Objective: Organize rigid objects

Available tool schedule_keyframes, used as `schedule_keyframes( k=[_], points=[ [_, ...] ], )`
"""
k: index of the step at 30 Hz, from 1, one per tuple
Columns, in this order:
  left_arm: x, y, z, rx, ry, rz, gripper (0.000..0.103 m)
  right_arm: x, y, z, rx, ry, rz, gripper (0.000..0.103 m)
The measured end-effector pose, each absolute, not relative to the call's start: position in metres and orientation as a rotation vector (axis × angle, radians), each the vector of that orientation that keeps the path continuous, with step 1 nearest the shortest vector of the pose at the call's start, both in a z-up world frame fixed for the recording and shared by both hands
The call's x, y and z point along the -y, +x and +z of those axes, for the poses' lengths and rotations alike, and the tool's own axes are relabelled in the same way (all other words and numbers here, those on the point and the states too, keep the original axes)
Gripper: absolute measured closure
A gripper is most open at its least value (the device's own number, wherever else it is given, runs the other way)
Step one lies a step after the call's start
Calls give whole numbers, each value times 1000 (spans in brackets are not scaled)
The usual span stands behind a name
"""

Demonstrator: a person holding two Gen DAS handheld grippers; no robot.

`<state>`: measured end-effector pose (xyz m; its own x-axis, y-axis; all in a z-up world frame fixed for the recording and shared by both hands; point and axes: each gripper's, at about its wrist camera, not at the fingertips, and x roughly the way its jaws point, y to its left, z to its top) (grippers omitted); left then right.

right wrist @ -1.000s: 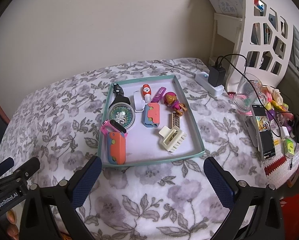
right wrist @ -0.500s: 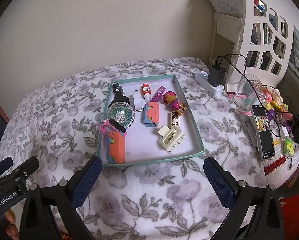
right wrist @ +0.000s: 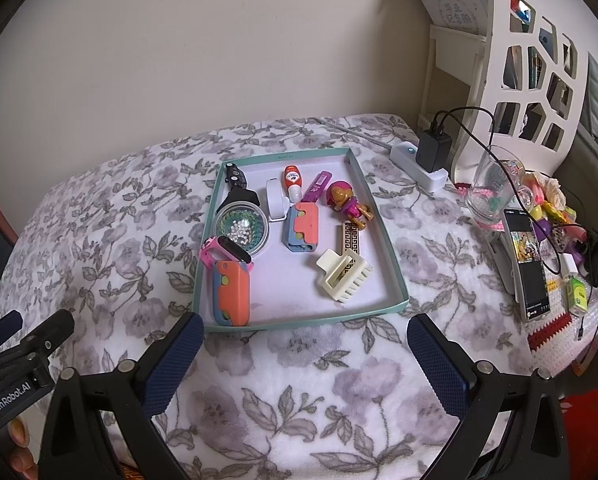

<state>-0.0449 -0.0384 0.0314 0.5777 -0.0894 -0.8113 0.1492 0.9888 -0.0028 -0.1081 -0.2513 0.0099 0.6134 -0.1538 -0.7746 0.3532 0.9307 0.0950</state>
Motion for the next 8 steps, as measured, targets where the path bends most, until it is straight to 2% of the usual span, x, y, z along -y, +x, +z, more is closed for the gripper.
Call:
schedule_keyframes(
  k=[8],
  points=[
    [39, -47, 34, -926, 67, -118, 5, 251, -107, 11, -864, 249, -296, 0]
  ],
)
